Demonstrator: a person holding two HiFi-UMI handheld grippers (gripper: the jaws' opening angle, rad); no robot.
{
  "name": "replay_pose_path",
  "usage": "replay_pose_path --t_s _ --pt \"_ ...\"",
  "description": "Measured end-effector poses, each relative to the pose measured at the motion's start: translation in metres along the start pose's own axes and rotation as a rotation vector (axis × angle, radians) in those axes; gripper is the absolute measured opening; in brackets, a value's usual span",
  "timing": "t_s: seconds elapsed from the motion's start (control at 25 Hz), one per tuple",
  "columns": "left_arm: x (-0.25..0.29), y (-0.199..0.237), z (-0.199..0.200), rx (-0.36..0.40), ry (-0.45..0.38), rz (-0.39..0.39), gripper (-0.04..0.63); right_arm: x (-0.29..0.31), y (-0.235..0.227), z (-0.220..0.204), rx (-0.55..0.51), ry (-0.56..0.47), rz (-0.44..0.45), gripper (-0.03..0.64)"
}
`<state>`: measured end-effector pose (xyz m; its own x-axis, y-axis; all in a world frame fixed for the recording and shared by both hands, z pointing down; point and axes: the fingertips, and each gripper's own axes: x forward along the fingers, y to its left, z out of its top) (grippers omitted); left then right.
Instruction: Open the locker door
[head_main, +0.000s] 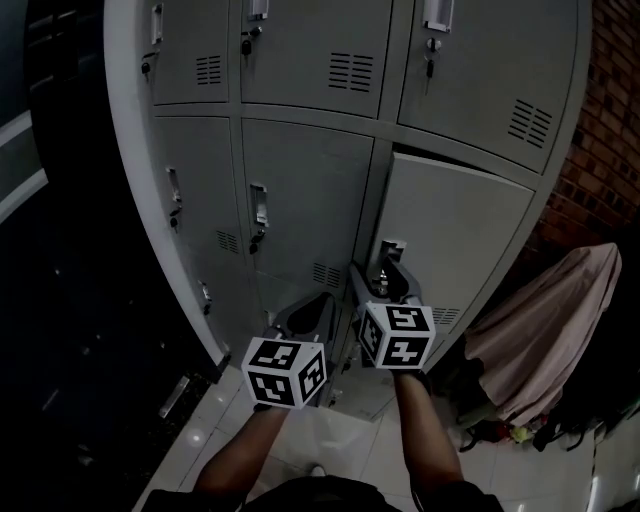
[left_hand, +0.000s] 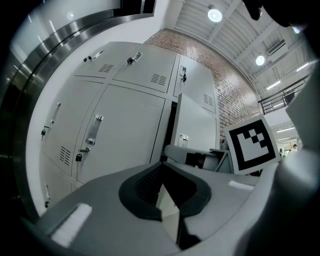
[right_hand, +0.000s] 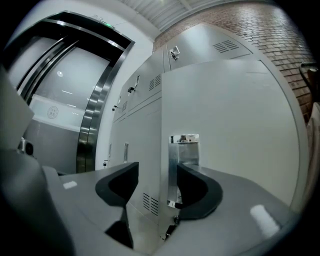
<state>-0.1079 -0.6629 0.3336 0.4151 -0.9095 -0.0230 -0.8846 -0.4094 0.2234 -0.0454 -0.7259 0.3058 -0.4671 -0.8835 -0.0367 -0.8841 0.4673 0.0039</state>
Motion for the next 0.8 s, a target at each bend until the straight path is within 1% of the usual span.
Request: replay_pose_path --t_s 0.2,0.36,0.6,0.8 --pt "-0.019 -0.020 0.000 0.002 -0.004 -0.029 0.006 -0.035 0.011 0.001 -0.014 0.004 -0.004 0.212" --pt "-0.037 -0.040 -0.004 -0.005 -0.002 -0.052 0.006 -0.068 0.016 0.001 -0.049 0.021 -0.019 0.212" --pt "-0.064 -0.071 -0.011 -0.025 0.001 -0.089 0.006 -0.113 0.013 0.001 -0.051 0.023 -0.076 0.188" --pt "-0.086 -0.102 -0.015 -0.036 0.005 -0.134 0.006 -0.147 0.003 0.002 -0.056 0.040 -0.132 0.171"
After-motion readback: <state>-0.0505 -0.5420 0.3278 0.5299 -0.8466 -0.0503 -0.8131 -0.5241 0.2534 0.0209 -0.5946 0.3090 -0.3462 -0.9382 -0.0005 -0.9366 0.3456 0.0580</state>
